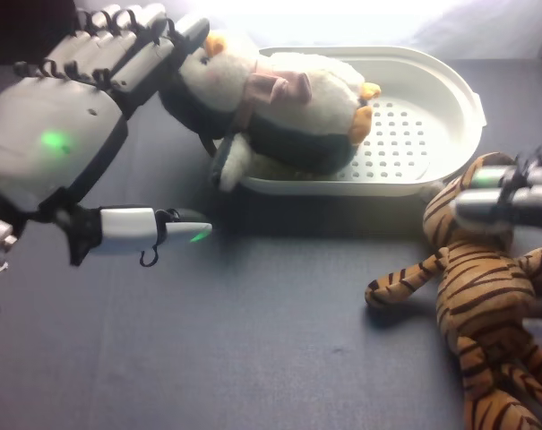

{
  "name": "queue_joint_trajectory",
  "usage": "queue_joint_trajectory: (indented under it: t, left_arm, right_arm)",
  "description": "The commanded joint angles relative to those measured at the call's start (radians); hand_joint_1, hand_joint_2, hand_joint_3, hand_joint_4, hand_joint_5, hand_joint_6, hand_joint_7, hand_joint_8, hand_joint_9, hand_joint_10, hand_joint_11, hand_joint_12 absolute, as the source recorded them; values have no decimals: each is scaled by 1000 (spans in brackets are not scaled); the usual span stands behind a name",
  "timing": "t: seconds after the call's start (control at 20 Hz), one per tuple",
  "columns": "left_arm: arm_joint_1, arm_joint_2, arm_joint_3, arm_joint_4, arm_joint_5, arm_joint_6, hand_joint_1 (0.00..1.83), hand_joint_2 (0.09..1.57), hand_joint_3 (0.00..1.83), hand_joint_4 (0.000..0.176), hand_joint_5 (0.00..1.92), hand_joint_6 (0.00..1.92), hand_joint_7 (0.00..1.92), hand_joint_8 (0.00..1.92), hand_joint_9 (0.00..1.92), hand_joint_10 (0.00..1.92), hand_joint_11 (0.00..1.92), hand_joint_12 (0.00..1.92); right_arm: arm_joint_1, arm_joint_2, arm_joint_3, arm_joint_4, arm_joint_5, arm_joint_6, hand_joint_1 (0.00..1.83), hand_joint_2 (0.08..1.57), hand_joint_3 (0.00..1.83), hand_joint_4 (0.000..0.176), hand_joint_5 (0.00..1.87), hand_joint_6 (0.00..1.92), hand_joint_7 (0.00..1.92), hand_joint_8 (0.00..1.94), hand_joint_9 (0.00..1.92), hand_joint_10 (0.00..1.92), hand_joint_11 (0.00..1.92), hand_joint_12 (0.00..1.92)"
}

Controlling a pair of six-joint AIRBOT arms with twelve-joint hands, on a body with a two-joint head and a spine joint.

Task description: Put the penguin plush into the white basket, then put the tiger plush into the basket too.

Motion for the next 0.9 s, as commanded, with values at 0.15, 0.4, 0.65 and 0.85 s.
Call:
queue_joint_trajectory:
  t: [0.15,0.4,0.65,0.85]
  left_arm:
    - [27,5,-14,30,-190,-33,874,772,0,176,0,0,0,0,0,0,0,0]
    - [56,10,-22,37,-220,-68,829,760,0,176,0,0,0,0,0,0,0,0]
    - [72,18,-27,38,-242,-79,832,767,0,176,0,0,0,0,0,0,0,0]
    - [84,26,-32,38,-245,-80,816,766,0,163,0,0,0,0,0,0,0,0]
  right_arm:
    - [21,-20,16,-33,-70,2,1022,1087,11,62,533,0,520,12,664,26,392,613]
    - [86,-49,50,-61,-234,-56,1022,1136,0,52,568,0,549,1,712,31,310,858]
    - [122,-68,72,-59,-277,-69,1414,1330,3,0,468,1362,441,1698,589,1804,627,1765]
    - [126,-58,79,14,-148,-47,1686,1258,0,0,374,1920,311,1941,596,1921,880,1921]
